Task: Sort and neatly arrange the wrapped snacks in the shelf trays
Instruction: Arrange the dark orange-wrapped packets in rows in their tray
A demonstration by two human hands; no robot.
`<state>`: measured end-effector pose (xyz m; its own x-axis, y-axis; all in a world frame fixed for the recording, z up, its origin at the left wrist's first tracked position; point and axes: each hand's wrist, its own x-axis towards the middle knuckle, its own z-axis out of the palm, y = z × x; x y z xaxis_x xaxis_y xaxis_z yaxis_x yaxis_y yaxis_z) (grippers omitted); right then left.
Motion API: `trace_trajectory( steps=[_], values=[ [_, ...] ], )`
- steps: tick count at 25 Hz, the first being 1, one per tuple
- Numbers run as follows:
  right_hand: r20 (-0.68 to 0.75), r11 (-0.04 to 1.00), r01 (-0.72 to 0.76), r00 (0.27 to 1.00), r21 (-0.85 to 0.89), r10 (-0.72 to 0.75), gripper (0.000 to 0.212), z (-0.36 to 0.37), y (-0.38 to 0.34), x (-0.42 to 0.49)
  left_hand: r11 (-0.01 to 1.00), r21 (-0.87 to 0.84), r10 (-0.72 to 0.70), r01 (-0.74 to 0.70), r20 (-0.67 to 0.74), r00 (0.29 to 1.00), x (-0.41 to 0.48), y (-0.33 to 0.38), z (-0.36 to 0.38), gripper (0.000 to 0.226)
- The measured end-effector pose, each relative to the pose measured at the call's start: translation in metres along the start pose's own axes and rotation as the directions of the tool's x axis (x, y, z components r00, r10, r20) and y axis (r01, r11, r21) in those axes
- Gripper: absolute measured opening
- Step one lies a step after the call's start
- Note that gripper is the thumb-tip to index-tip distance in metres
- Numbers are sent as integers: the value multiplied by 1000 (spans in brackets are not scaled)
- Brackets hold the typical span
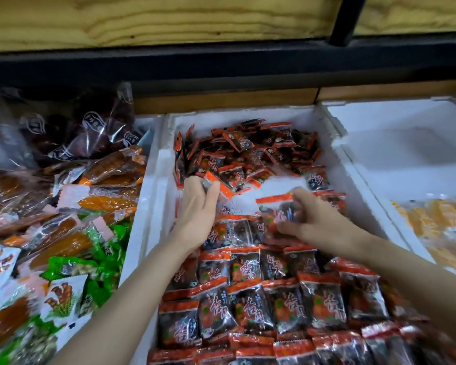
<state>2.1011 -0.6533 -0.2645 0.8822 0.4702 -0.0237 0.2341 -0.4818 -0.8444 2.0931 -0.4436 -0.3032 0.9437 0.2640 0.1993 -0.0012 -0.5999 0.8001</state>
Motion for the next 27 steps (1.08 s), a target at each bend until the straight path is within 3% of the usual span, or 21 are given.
trace_trajectory(
  steps=[3, 5, 9, 10, 13, 20, 23, 27],
  values=[
    [59, 1000, 23, 998, -12, -22, 26, -6, 6, -36, 997, 8, 71, -71, 31, 997, -31, 14, 10, 25],
    [80, 988, 64, 995, -140, -53, 27, -1, 12, -46, 993, -69, 104, -100, 54, 993, -50, 18, 14, 25],
    [107, 952, 90, 992, -291, -61, 19, 20, 25, -56, 990, -139, -8, 25, 120, 993, -81, 13, 13, 18],
    [115, 946, 102, 991, -309, -70, 17, 23, 29, -58, 990, -131, -25, 46, 156, 987, -88, 11, 12, 14],
    [119, 927, 154, 986, -342, -119, 13, 26, 37, -58, 1000, 16, -24, 20, 272, 962, -101, 5, 6, 30],
    [237, 776, 317, 946, -546, -220, 57, 29, 45, -69, 963, 221, 40, -153, 446, 894, -106, 10, 2, 32],
    [318, 708, 358, 928, -609, -196, 74, 28, 41, -74, 983, 147, 20, -114, 525, 851, -101, 10, -1, 30],
    [337, 713, 336, 930, -616, -147, 76, 28, 37, -73, 999, -27, -29, 45, 428, 903, -92, 13, -7, 31]
  ],
)
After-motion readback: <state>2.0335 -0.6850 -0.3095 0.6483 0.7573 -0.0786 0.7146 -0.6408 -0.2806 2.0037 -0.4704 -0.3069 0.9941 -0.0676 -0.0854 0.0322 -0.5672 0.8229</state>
